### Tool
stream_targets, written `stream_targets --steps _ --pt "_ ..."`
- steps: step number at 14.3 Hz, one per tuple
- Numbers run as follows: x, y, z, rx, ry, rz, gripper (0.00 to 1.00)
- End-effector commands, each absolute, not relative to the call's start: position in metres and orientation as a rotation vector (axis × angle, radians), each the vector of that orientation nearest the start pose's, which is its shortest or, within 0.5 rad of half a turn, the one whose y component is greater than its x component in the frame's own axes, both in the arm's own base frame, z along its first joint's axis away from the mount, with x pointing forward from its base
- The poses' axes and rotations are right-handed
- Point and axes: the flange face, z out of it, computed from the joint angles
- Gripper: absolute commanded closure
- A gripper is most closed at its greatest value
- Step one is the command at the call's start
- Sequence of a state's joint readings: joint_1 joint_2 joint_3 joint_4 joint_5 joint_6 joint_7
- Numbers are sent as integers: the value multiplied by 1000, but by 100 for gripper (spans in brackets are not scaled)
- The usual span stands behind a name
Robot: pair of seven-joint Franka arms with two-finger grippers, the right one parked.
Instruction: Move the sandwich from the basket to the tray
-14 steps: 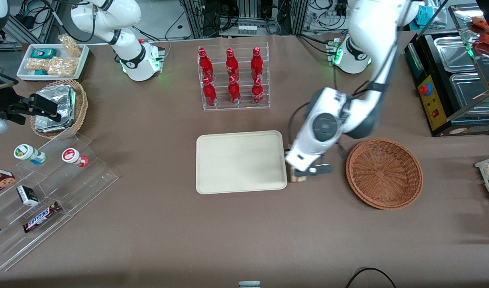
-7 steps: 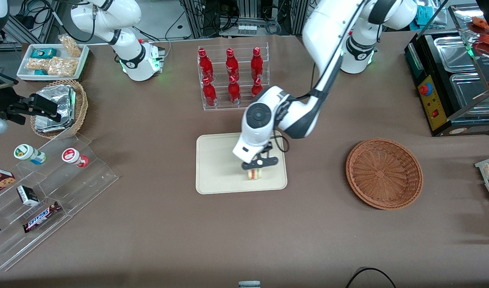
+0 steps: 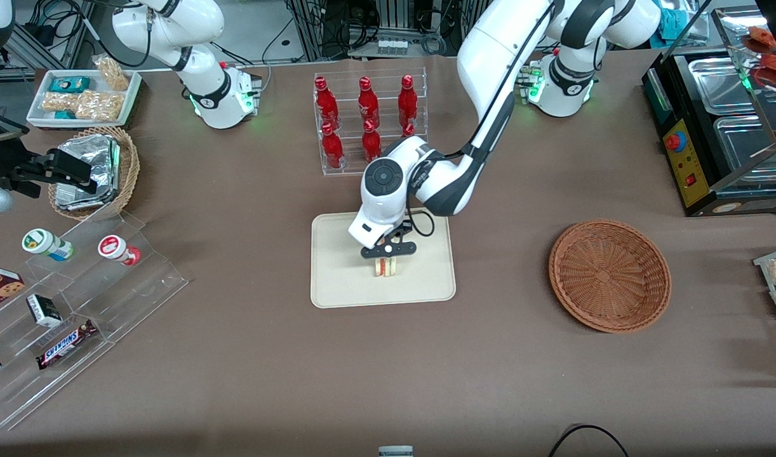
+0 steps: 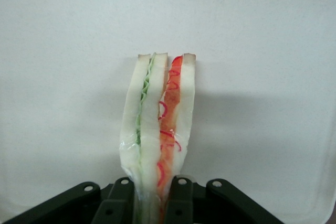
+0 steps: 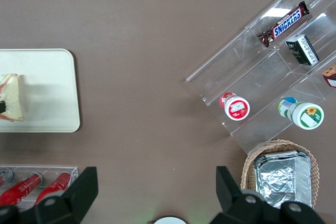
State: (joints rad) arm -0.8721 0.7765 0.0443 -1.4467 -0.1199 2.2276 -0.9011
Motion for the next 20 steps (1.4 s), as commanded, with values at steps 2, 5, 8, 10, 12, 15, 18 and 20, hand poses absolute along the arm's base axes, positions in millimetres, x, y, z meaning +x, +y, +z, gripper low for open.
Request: stream_targets --steps 2,5,8,10,12,15,18,20 --pt "479 -556 215 -3184 -394 49 37" --pt "484 -554 230 -3191 -394 31 0" --pt "484 -551 282 -3201 -378 13 0" --pt "488 -532 325 -3156 -382 54 0" --pt "504 -485 357 -3064 -424 96 0" --pt "534 -411 368 -3032 -359 180 0" --pt "548 -336 384 -3059 -287 230 0" --pt "552 -287 395 -3087 -190 259 0"
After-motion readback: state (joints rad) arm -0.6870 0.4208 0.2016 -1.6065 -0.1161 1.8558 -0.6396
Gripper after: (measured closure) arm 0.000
